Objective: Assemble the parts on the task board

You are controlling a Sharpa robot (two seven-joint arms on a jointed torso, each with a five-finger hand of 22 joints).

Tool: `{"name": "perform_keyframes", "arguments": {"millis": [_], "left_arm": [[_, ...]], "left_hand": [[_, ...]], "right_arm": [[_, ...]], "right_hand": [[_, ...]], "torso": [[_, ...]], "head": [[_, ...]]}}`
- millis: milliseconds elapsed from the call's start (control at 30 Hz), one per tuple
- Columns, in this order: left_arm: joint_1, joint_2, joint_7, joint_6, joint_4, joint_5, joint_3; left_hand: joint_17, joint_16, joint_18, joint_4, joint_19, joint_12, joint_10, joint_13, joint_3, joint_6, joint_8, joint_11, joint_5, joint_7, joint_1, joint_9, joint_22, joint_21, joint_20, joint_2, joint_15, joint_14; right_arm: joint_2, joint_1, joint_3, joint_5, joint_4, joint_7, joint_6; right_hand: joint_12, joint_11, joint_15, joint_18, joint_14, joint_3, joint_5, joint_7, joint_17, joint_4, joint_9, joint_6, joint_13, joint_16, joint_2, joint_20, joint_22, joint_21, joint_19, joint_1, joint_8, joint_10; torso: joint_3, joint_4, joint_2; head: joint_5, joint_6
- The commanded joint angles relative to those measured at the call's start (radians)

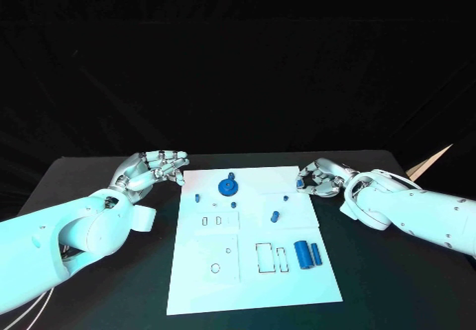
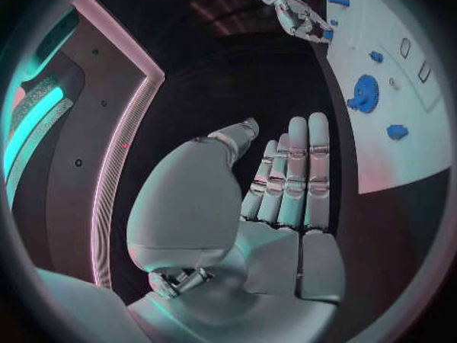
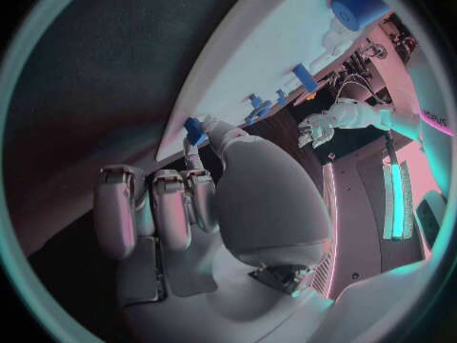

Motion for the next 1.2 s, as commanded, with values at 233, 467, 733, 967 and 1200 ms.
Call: {"name": "perform_keyframes", "arguments": {"millis": [233, 467, 733, 967, 1200], "left_arm": [[0.000, -0.001, 0.000, 0.003, 0.002, -0.001, 0.001], [0.000, -0.001, 0.000, 0.003, 0.002, -0.001, 0.001], [0.000, -0.002, 0.000, 0.003, 0.001, -0.001, 0.001], [0.000, -0.002, -0.001, 0.003, -0.001, -0.001, 0.001], [0.000, 0.002, -0.002, 0.005, -0.007, -0.001, 0.001]], "left_hand": [[0.016, 0.020, 0.013, -0.004, -0.017, -0.007, -0.011, 0.013, 0.049, -0.006, -0.007, 0.003, 0.010, 0.005, -0.023, 0.014, 0.020, 0.018, -0.004, -0.004, -0.002, -0.014], [0.016, 0.020, 0.013, -0.004, -0.017, -0.007, -0.011, 0.013, 0.049, -0.006, -0.007, 0.003, 0.010, 0.005, -0.023, 0.014, 0.020, 0.018, -0.004, -0.004, -0.002, -0.014], [0.016, 0.020, 0.013, -0.004, -0.017, -0.007, -0.011, 0.013, 0.049, -0.006, -0.007, 0.003, 0.010, 0.005, -0.023, 0.014, 0.020, 0.018, -0.004, -0.004, -0.002, -0.014], [0.016, 0.020, 0.013, -0.004, -0.017, -0.007, -0.011, 0.013, 0.049, -0.006, -0.007, 0.003, 0.010, 0.005, -0.023, 0.014, 0.020, 0.018, -0.004, -0.004, -0.002, -0.014], [0.018, 0.023, 0.013, -0.006, -0.022, -0.006, -0.012, 0.014, 0.050, -0.006, -0.007, 0.004, 0.010, 0.005, -0.022, 0.016, 0.022, 0.025, -0.003, -0.002, -0.001, -0.017]], "right_arm": [[0.002, -0.001, 0.000, -0.001, -0.003, -0.001, -0.002], [0.003, -0.001, 0.000, -0.001, -0.001, 0.006, -0.021], [0.003, -0.002, 0.000, -0.001, 0.008, 0.010, -0.060], [-0.006, 0.003, 0.000, -0.008, 0.058, -0.022, -0.091], [-0.009, 0.026, 0.001, -0.054, 0.172, -0.113, -0.121]], "right_hand": [[0.021, -0.020, -0.018, -0.013, 0.101, 0.042, 0.012, -0.012, 0.279, -0.005, 0.022, 0.044, 0.233, 0.014, 0.027, -0.009, 0.206, 0.024, 0.061, -0.006, 0.050, 0.069], [0.024, -0.037, -0.032, -0.015, 0.101, 0.070, 0.011, -0.031, 0.279, -0.021, 0.040, 0.069, 0.236, 0.014, 0.045, -0.022, 0.212, 0.030, 0.065, -0.004, 0.090, 0.072], [0.025, -0.045, -0.039, -0.017, 0.101, 0.099, 0.012, -0.039, 0.279, -0.033, 0.053, 0.067, 0.237, 0.014, 0.061, -0.029, 0.219, 0.038, 0.070, -0.004, 0.115, 0.074], [0.020, -0.045, -0.040, -0.019, 0.101, 0.110, 0.012, -0.039, 0.279, -0.032, 0.057, 0.058, 0.234, 0.014, 0.066, -0.031, 0.224, 0.044, 0.073, -0.014, 0.122, 0.070], [0.010, -0.043, -0.039, -0.020, 0.101, 0.127, 0.011, -0.036, 0.279, -0.026, 0.063, 0.038, 0.225, 0.014, 0.076, -0.031, 0.227, 0.047, 0.075, -0.036, 0.131, 0.062]], "torso": [[0.0002, 0.0002, 0.000], [0.0008, 0.0005, 0.000], [0.0017, -0.0018, 0.000], [-0.0001, -0.0012, -0.002], [0.0007, 0.0001, -0.003]], "head": [[-0.001, -0.002], [-0.001, -0.002], [0.001, -0.004], [0.000, -0.005], [0.005, -0.006]]}}
